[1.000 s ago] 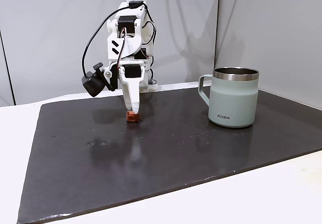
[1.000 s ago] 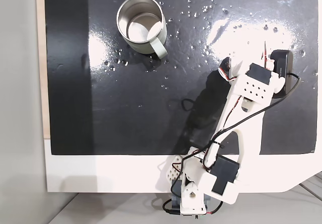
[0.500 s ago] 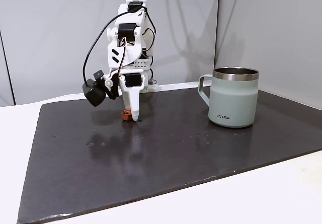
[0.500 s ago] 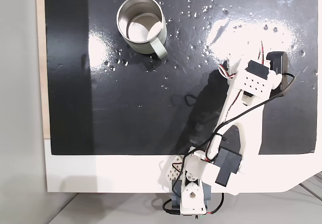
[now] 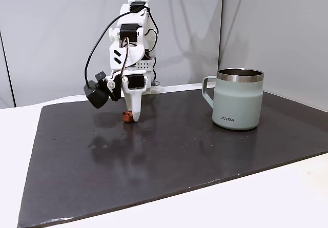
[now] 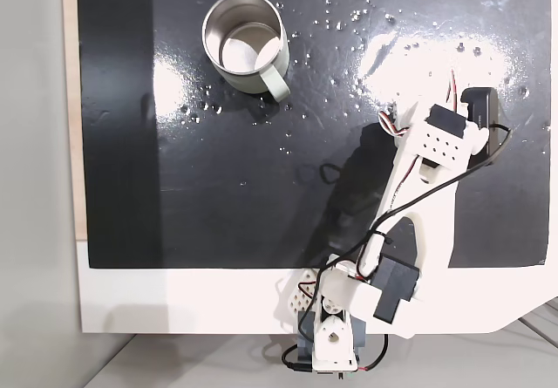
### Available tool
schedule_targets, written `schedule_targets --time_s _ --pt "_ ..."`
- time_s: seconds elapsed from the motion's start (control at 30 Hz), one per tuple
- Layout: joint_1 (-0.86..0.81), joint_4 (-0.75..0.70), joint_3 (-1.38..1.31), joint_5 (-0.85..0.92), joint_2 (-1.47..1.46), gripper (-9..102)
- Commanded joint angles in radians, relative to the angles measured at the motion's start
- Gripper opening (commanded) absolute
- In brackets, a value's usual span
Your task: Grasp a cube and put it in the cup.
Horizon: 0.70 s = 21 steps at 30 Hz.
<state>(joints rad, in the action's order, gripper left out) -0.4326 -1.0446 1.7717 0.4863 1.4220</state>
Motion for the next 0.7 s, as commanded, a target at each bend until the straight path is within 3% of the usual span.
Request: schedule_targets --time_s 0.0,0.3,0.67 --pt "-0.014 0.012 -0.038 0.012 0.035 5" --pt "-0.003 -0.029 -0.04 0.0 0.103 4" --pt "0.069 -0.183 -0.06 -0.054 0.422 5"
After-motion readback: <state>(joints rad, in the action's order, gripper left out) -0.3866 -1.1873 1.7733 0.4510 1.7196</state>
